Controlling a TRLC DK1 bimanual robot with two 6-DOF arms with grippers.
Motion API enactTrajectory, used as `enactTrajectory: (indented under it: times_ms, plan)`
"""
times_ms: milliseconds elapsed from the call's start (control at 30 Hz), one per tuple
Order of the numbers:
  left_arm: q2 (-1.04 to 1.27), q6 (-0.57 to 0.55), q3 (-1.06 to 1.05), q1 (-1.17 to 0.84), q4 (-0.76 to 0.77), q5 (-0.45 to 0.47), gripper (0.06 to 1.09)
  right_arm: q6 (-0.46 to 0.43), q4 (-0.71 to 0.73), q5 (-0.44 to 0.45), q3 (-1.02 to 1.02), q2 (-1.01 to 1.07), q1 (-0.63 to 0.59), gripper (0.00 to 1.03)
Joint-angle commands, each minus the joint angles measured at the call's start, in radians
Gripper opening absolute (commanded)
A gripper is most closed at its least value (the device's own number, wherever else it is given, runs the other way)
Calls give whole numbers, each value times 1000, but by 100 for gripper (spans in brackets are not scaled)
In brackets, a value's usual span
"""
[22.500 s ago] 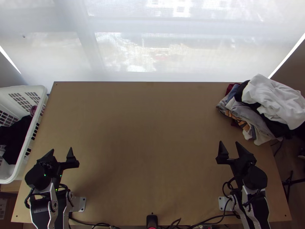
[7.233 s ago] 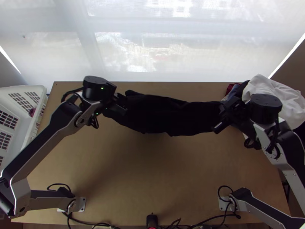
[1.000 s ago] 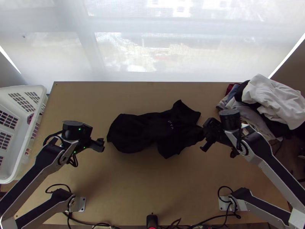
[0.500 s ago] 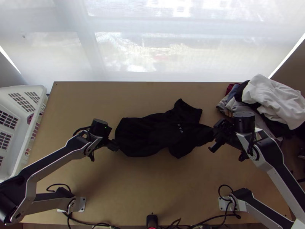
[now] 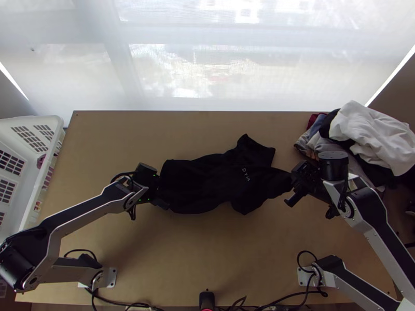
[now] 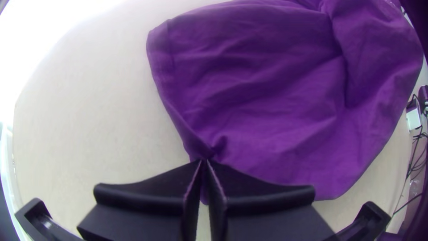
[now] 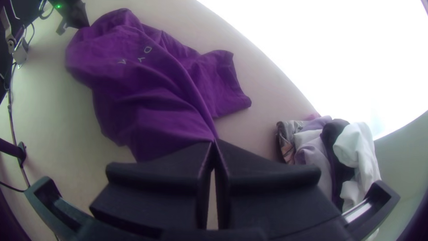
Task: Fold the t-shirt
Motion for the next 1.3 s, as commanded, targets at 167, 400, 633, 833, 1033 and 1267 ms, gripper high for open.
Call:
enactTrajectory:
  times_ms: [167, 400, 633, 833, 1033, 1267]
  plan:
    - [-36, 7, 53, 2, -54, 34, 9, -16, 14, 1, -4, 1, -3, 3]
    - [-111, 28, 149, 79, -127, 35, 9, -23, 14, 1, 12, -3, -14, 3]
    - [-232, 56, 310, 223, -249, 61, 9, -14, 11, 1, 182, 29, -17, 2]
    - [-315, 94, 520, 366, -304, 92, 9, -8, 2, 1, 455, 109, -17, 3]
    - [-324, 91, 774, 517, -315, 126, 9, 0, 20, 1, 750, 190, -3, 2]
    - [-350, 88, 975, 565, -344, 124, 9, 11, 51, 41, 952, 228, 74, 2]
